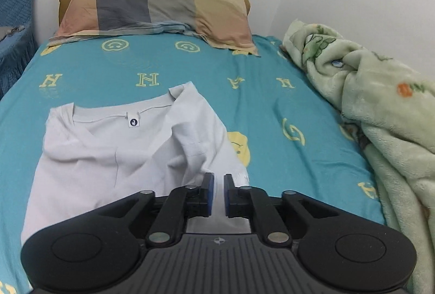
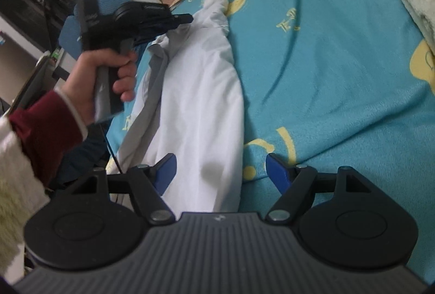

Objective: Fold clothes

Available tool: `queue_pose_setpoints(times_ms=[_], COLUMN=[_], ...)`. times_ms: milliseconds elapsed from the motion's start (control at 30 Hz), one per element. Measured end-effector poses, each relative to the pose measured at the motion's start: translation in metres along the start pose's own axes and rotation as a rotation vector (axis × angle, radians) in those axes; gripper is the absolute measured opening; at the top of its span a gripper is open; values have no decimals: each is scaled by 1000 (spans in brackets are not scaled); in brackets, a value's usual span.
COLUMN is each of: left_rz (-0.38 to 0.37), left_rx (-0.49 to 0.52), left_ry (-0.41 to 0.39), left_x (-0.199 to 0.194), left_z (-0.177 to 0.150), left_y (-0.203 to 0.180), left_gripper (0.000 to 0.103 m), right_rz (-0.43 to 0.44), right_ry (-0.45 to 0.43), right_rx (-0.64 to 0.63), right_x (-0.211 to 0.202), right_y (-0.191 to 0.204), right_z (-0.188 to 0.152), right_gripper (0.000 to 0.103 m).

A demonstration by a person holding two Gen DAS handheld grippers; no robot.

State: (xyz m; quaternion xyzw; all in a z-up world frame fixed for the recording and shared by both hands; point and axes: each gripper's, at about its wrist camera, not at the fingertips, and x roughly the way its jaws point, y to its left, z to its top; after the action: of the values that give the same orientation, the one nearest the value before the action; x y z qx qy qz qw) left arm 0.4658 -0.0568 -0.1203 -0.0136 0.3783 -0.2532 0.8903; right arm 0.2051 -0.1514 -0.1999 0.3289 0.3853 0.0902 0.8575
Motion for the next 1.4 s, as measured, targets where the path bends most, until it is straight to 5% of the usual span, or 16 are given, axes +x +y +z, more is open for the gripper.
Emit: queue_pose_setpoints(times_ms=[67, 233, 433, 600, 800, 900, 967, 1000, 1267, 1400], left_rz=[7, 38, 151, 219, 176, 224, 266, 274, 158, 138], left_rx=[4, 5, 0, 32, 79, 130, 152, 145, 108, 160], left_ry=[-12, -55, -48, -48, -85, -44, -12, 3, -113, -49], left_x=[-19, -101, -147, -133, -98, -75, -62, -58, -104, -94], left_z=[-8, -42, -90, -103, -97, -93, -92, -91, -72, -86], left_y=[2, 3, 10, 5, -3, -7, -7, -6, -24, -45], left_gripper=[40, 67, 72, 69, 60, 50, 13, 7, 4, 9], right_rz=[-1, 11, 27, 11, -40, -33, -28, -26, -24, -30], right_ry=[-5, -26, -56, -81, -61, -35, -34, -33, -9, -20], right_rx=[-6, -21, -62, -82, -109, -62, -55, -51, -37, -48], right_x=[0, -10, -32, -46, -28, -19, -17, -16, -12, -14], right_y=[1, 7, 25, 31, 25, 15, 13, 12, 10, 12], right_z=[1, 1, -9, -15, -10, -6, -6, -6, -6, -7], right_gripper=[75, 76, 76, 76, 75, 76, 76, 76, 76, 76])
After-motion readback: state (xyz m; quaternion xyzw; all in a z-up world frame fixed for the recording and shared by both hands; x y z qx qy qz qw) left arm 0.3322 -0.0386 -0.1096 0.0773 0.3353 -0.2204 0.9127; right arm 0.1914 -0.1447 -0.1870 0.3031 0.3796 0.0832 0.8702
